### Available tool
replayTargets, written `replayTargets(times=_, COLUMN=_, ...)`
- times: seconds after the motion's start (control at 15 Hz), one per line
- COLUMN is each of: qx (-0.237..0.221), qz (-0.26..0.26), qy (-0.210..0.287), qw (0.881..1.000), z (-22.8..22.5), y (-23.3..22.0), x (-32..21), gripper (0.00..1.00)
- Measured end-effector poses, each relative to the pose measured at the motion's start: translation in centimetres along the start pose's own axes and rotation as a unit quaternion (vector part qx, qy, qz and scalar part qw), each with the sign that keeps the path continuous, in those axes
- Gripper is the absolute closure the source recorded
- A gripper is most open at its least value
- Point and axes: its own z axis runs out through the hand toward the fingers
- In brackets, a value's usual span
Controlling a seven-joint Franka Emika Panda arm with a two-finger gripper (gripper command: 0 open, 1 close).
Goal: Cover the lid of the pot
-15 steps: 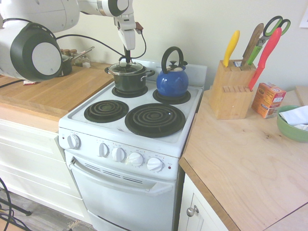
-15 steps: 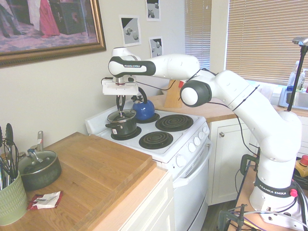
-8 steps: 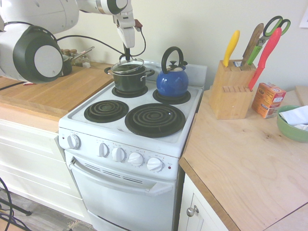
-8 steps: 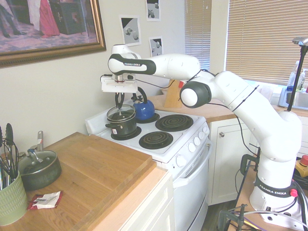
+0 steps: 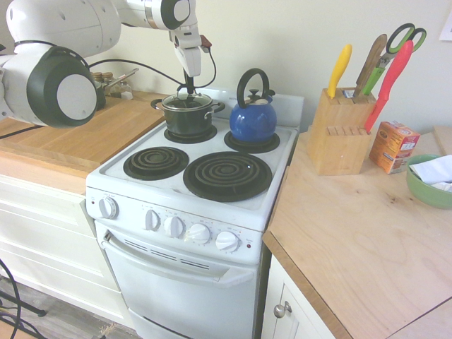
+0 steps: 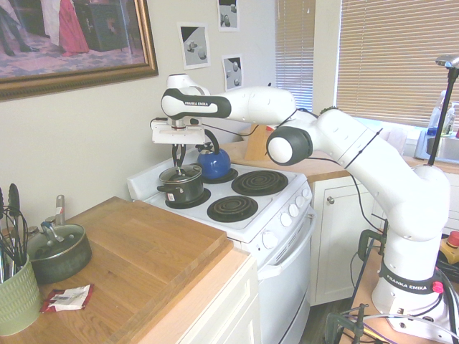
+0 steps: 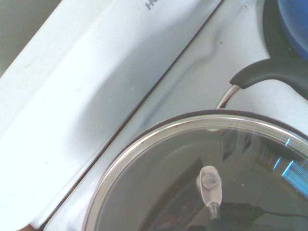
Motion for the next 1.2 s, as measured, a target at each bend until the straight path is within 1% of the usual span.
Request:
replayTargets(times=0.4, qx=0.004, qz=-0.018, qy=0.008, qw=1.000, z=-0.6, y=0.0, x=-0.6, gripper=0.00)
replayTargets(times=0.67, qx=0.019, qz=-0.019, qy=0.007, qw=1.000, z=-3.4, y=0.1, x=-0.8, gripper=0.00)
replayTargets(times=0.87, qx=0.032, qz=-0.031, qy=0.007, qw=0.999, z=-7.2, y=0.7, x=-1.9, gripper=0.00)
replayTargets(times=1.0, qx=0.028, qz=-0.052, qy=0.008, qw=0.998, z=-10.6, y=1.8, x=-3.4, gripper=0.00)
replayTargets(times=1.07, qx=0.018, qz=-0.066, qy=0.008, qw=0.998, z=-11.8, y=2.6, x=-4.2, gripper=0.00)
replayTargets(times=1.2, qx=-0.013, qz=-0.115, qy=0.008, qw=0.993, z=-13.1, y=4.2, x=-5.6, gripper=0.00)
